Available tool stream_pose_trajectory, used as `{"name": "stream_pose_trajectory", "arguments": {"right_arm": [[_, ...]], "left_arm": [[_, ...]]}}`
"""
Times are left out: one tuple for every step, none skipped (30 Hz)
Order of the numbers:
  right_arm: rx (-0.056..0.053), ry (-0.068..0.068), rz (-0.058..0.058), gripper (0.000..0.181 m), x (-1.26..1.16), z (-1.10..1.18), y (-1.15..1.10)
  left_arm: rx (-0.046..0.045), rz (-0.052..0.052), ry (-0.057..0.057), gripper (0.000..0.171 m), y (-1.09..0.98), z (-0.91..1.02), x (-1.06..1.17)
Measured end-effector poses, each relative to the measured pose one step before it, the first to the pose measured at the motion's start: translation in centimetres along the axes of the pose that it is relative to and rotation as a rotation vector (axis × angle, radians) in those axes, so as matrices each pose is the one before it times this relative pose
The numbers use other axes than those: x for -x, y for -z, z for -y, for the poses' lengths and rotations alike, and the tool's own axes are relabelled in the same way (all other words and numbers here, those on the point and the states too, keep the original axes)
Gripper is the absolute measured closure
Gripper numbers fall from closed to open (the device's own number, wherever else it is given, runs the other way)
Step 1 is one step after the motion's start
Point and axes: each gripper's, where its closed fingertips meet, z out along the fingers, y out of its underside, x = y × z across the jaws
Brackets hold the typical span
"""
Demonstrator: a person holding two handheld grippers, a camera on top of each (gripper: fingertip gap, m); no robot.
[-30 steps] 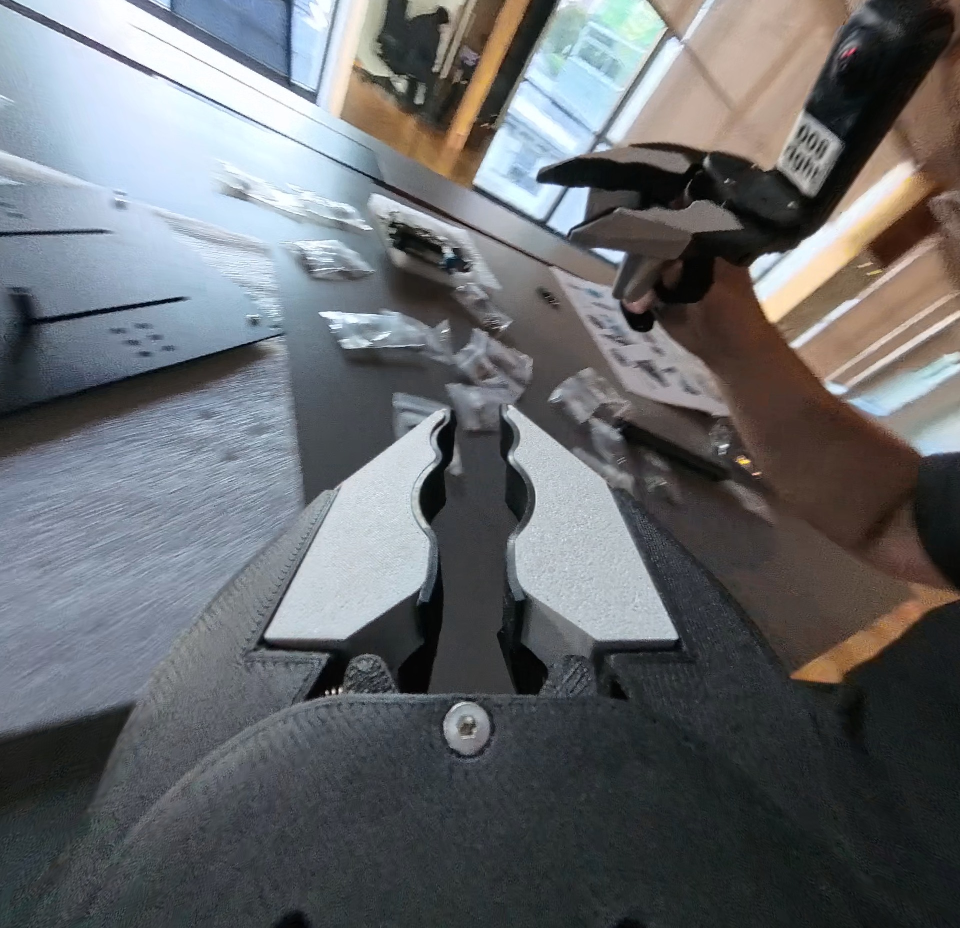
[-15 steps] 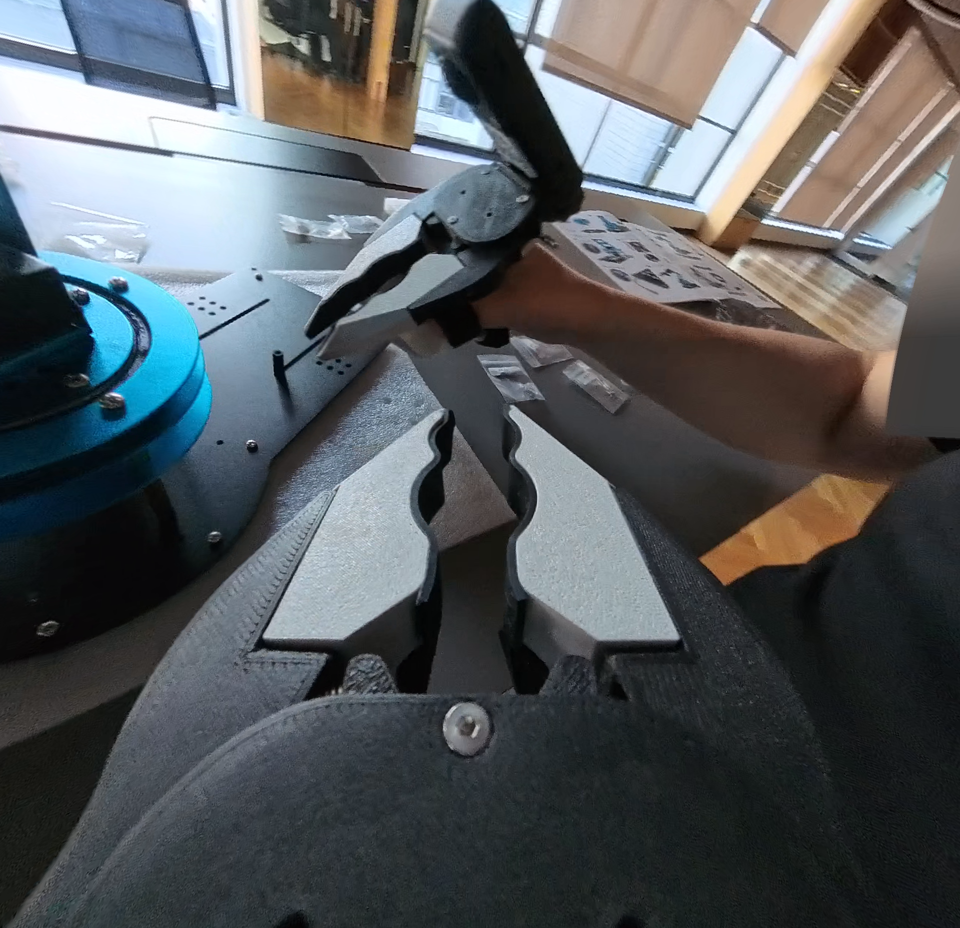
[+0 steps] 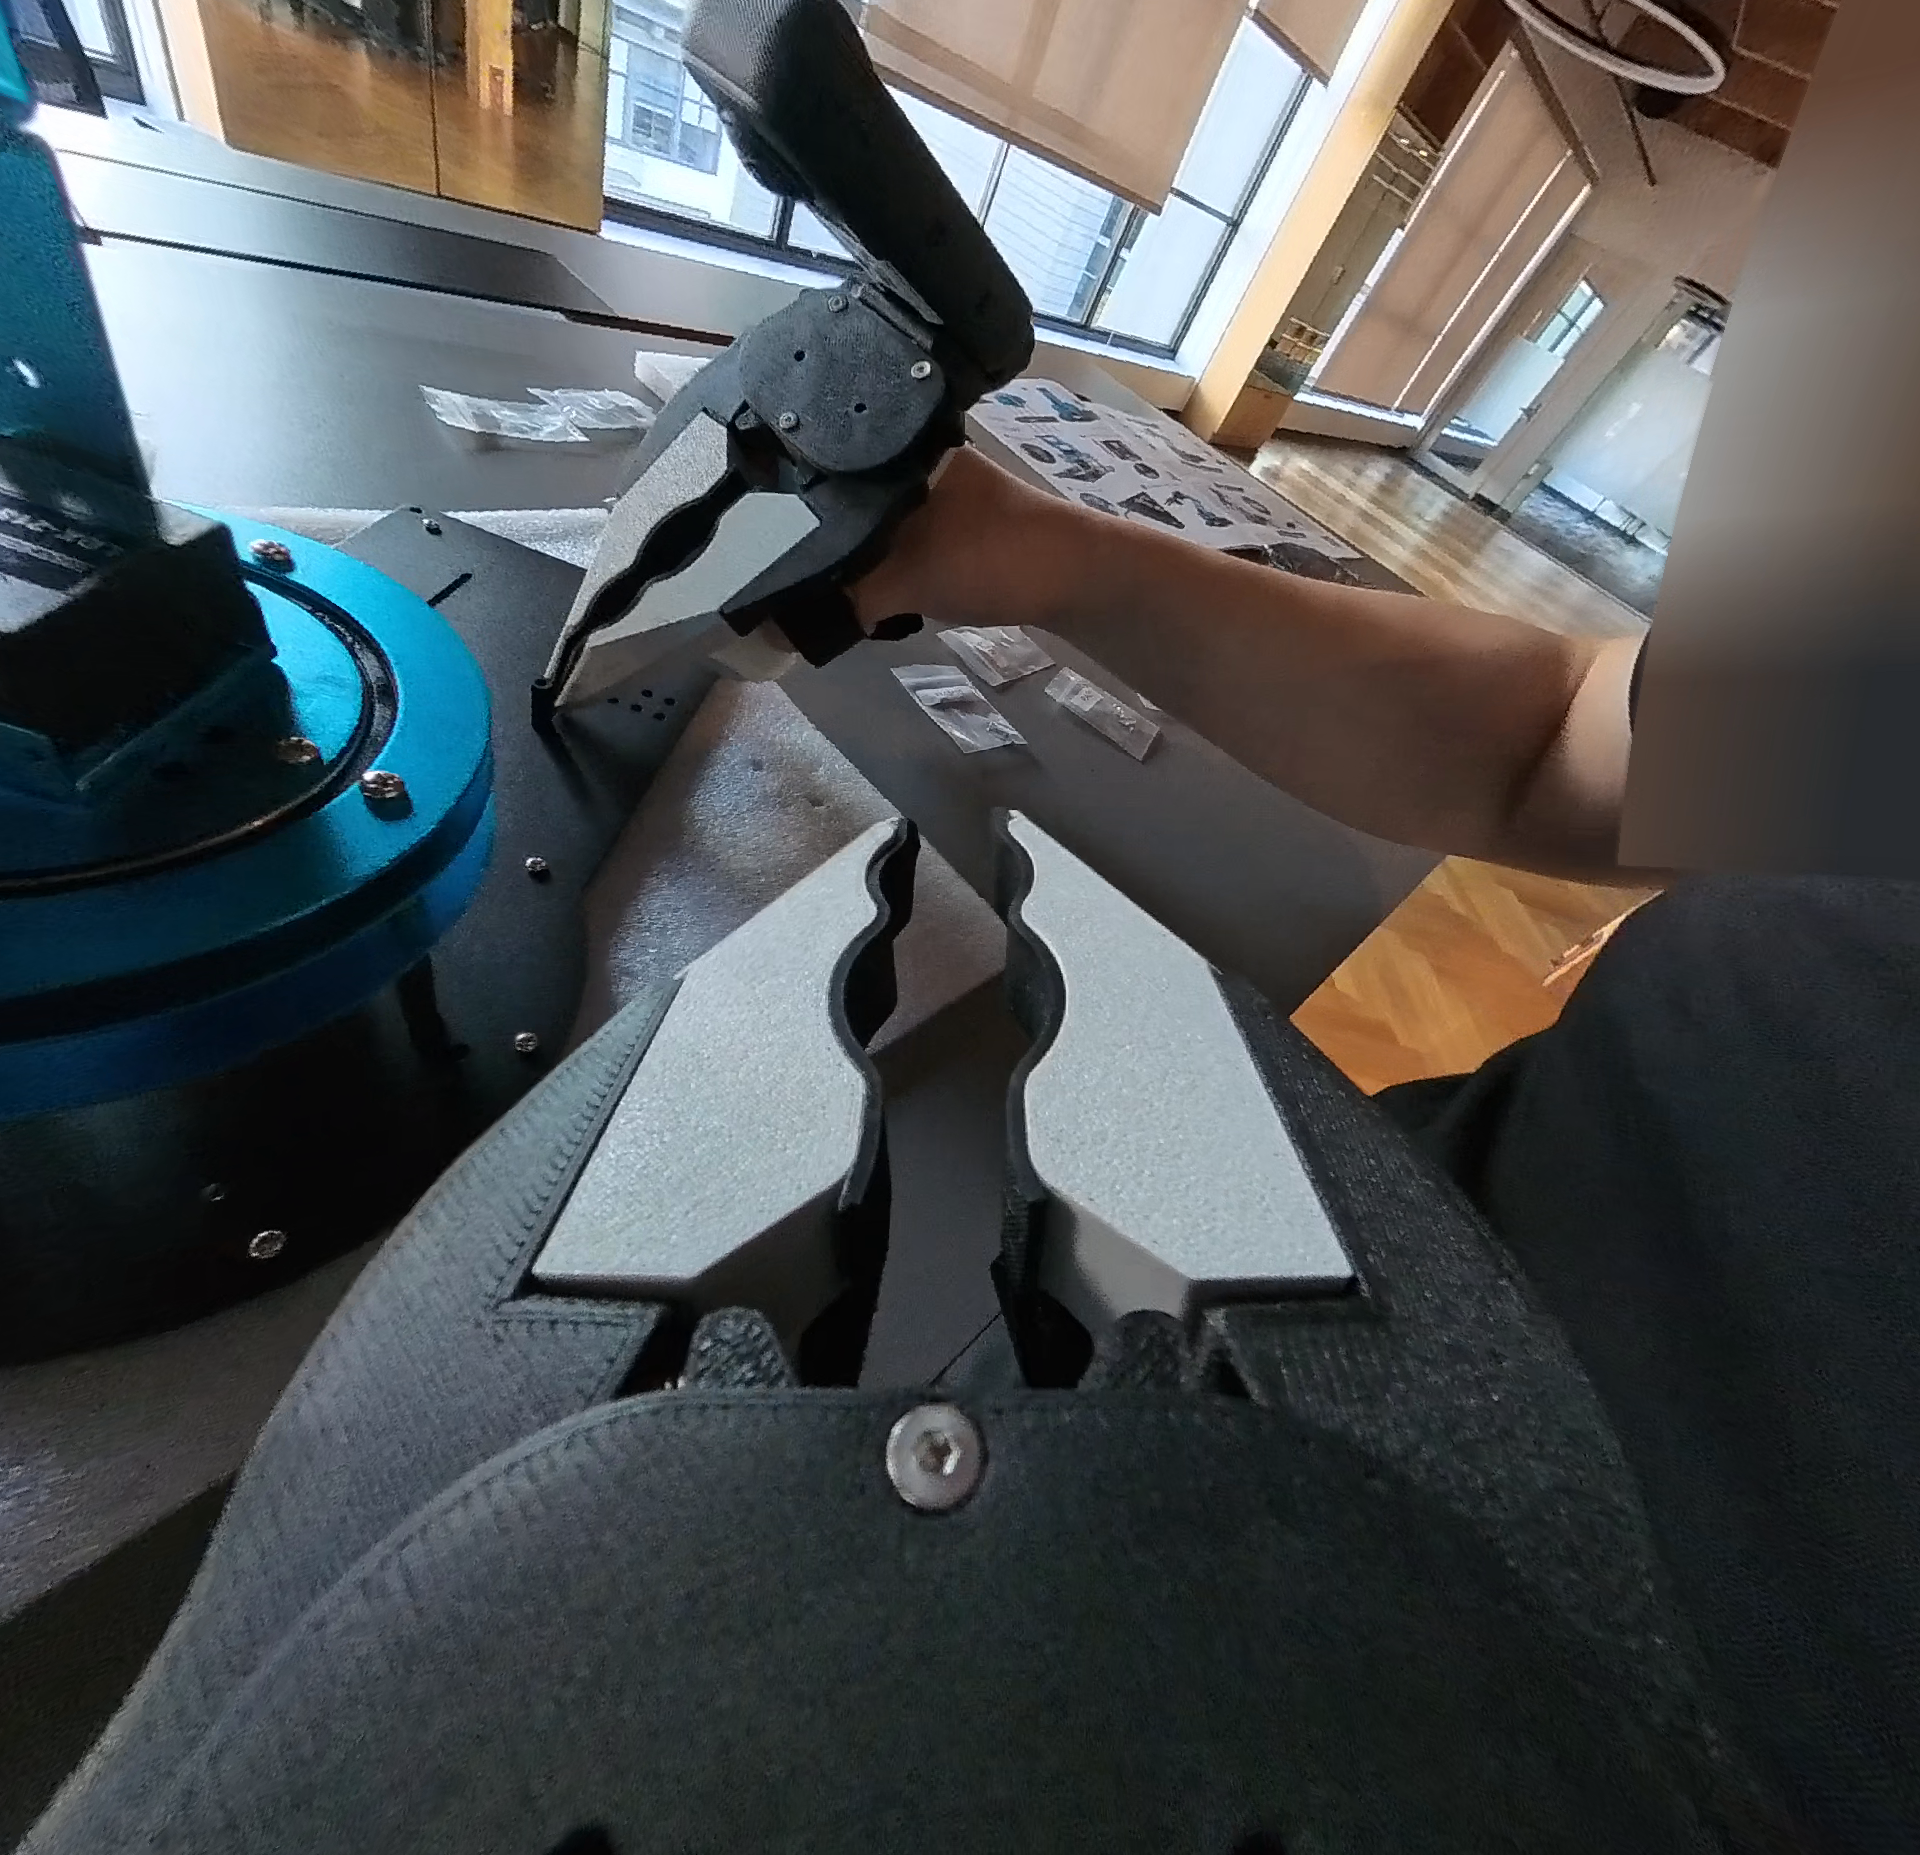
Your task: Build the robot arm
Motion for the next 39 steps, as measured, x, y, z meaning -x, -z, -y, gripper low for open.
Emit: {"name": "stream_pose_trajectory", "arguments": {"right_arm": [[0.0051, -0.0018, -0.0009, 0.181, 0.004, -0.059, -0.077], [-0.0032, 0.0032, -0.0034, 0.181, -0.02, 0.051, -0.027], [-0.0019, 0.0015, -0.0008, 0.181, -0.001, 0.01, 0.004], [-0.0024, -0.0019, 0.0001, 0.181, 0.001, 0.009, -0.006], [-0.0028, -0.0032, 0.0043, 0.181, 0.064, 0.007, -0.001], [-0.0066, 0.0042, 0.0072, 0.181, 0.195, 0.055, -0.018], [-0.0064, 0.0048, -0.0049, 0.181, 0.027, 0.03, -0.052], [-0.0053, -0.0024, -0.003, 0.181, 0.0, 0.027, -0.03], [-0.0032, -0.0068, 0.0032, 0.181, 0.033, 0.013, -0.019], [-0.0036, -0.0056, 0.0036, 0.181, 0.008, 0.004, -0.006], [-0.0042, -0.0048, 0.0026, 0.181, -0.003, 0.01, -0.006], [-0.0029, -0.0033, 0.0, 0.181, -0.016, -0.029, 0.011], [0.0014, -0.0077, -0.002, 0.181, -0.039, -0.049, 0.057], [0.0032, -0.0022, -0.0033, 0.181, -0.048, -0.077, 0.088], [0.002, 0.0057, -0.0084, 0.181, -0.089, -0.094, 0.117], [0.0029, 0.0049, -0.0122, 0.181, -0.111, -0.132, 0.152], [0.0029, -0.0031, -0.0156, 0.181, -0.13, -0.158, 0.269], [-0.0035, -0.0094, -0.0082, 0.181, 0.085, -0.083, 0.462], [-0.018, -0.0102, -0.0089, 0.181, 0.25, 0.075, 0.747], [-0.0298, -0.0115, -0.015, 0.181, 0.343, 0.096, 1.041], [-0.0313, -0.0228, -0.0187, 0.18, 0.4, -0.066, 1.276], [-0.0383, -0.0325, -0.0196, 0.179, 0.463, -0.181, 1.495], [-0.0484, -0.0323, -0.0239, 0.176, 0.451, -0.246, 1.71], [-0.0462, -0.031, -0.038, 0.173, 0.208, -0.382, 1.94], [-0.0356, -0.0318, -0.0418, 0.172, 0.03, -0.59, 2.145], [-0.0243, -0.0297, -0.0403, 0.172, -0.11, -0.786, 2.29], [-0.0176, -0.0207, -0.0487, 0.171, -0.37, -0.905, 2.435], [-0.0161, -0.0144, -0.0594, 0.17, -0.708, -0.944, 2.559], [-0.0148, -0.0117, -0.0628, 0.168, -0.98, -0.951, 2.635], [-0.0138, -0.0078, -0.0622, 0.165, -1.188, -0.923, 2.671], [-0.0099, -0.013, -0.0601, 0.162, -1.395, -0.938, 2.651], [-0.0049, -0.0193, -0.0533, 0.16, -1.543, -0.944, 2.596], [-0.0099, -0.0135, -0.0543, 0.157, -1.764, -0.818, 2.537], [-0.0196, -0.0024, -0.0601, 0.152, -2.033, -0.603, 2.478], [-0.0229, -0.0006, -0.0572, 0.15, -2.207, -0.478, 2.35], [-0.0178, -0.0038, -0.0515, 0.15, -2.348, -0.487, 2.144], [-0.009, 0.0008, -0.0421, 0.148, -2.408, -0.58, 1.902], [-0.0042, 0.0116, -0.035, 0.146, -2.417, -0.648, 1.662], [0.004, 0.0095, -0.0292, 0.146, -2.414, -0.765, 1.452]], "left_arm": [[0.00401, 0.0042, -0.0063, 0.159, 0.043, -0.057, 0.163], [0.00649, 0.0018, -0.001, 0.159, 0.004, -0.13, 0.129], [0.00544, -0.0035, 0.0052, 0.159, -0.005, -0.123, 0.048], [0.00098, -0.0052, 0.0094, 0.159, -0.011, -0.068, 0.016], [-0.00156, -0.0056, 0.0121, 0.159, 0.002, -0.052, -0.014], [-0.00302, -0.0056, 0.0114, 0.159, 0.016, -0.028, -0.016], [-0.00281, -0.0025, 0.0081, 0.159, 0.023, -0.056, 0.02], [0.00087, -0.0003, 0.0051, 0.159, 0.016, -0.102, 0.04], [0.00401, 0.0006, 0.0026, 0.159, 0.018, -0.12, 0.042], [0.00339, 0.0017, 0.0004, 0.159, 0.038, -0.107, 0.021], [0.00017, 0.0036, -0.0013, 0.159, 0.032, -0.055, 0.035], [0.00022, 0.0028, -0.0003, 0.159, 0.044, -0.048, 0.016], [0.00235, -0.0004, 0.0028, 0.159, 0.025, -0.061, -0.032], [0.00189, -0.0024, 0.003, 0.159, 0.028, -0.041, -0.078], [0.00039, 0.0014, -0.0014, 0.159, 0.042, -0.031, -0.052], [0.00166, 0.0072, -0.0059, 0.159, 0.026, -0.067, 0.03], [0.00402, 0.0083, -0.009, 0.159, 0.009, -0.102, 0.039], [0.00564, 0.0063, -0.0113, 0.159, -0.04, -0.127, -0.019], [0.00506, 0.0046, -0.0139, 0.159, -0.116, -0.127, -0.069], [0.00388, 0.0026, -0.0159, 0.159, -0.241, -0.11, -0.119], [0.00569, -0.0029, -0.0179, 0.158, -0.419, -0.082, -0.223], [0.00762, -0.0104, -0.0207, 0.158, -0.623, -0.05, -0.363], [0.00617, -0.0156, -0.0257, 0.158, -0.832, 0.052, -0.48], [0.00502, -0.0173, -0.0309, 0.158, -1.055, 0.127, -0.502], [0.00721, -0.019, -0.0333, 0.158, -1.265, 0.176, -0.524], [0.0116, -0.0237, -0.0316, 0.157, -1.437, 0.183, -0.573], [0.01486, -0.0281, -0.0256, 0.157, -1.56, 0.23, -0.629], [0.01167, -0.0325, -0.017, 0.157, -1.624, 0.35, -0.705], [0.00487, -0.0399, -0.0074, 0.156, -1.661, 0.504, -0.841], [-0.0001, -0.0461, 0.0009, 0.156, -1.705, 0.597, -0.968], [-0.00039, -0.0438, 0.0046, 0.155, -1.761, 0.605, -0.963], [0.00092, -0.0346, 0.0019, 0.154, -1.864, 0.56, -0.849], [0.00391, -0.025, -0.005, 0.153, -1.946, 0.497, -0.73], [0.00918, -0.0124, -0.0116, 0.153, -2.018, 0.453, -0.557], [0.00725, -0.0006, -0.0145, 0.152, -2.065, 0.482, -0.38], [-0.00106, 0.0047, -0.0089, 0.151, -2.096, 0.6, -0.264], [-0.008, 0.0061, 0.0015, 0.151, -2.119, 0.651, -0.174], [-0.00708, 0.0117, 0.0136, 0.151, -2.133, 0.629, 0.005], [-0.00097, 0.0161, 0.0225, 0.15, -2.105, 0.552, 0.103]]}}
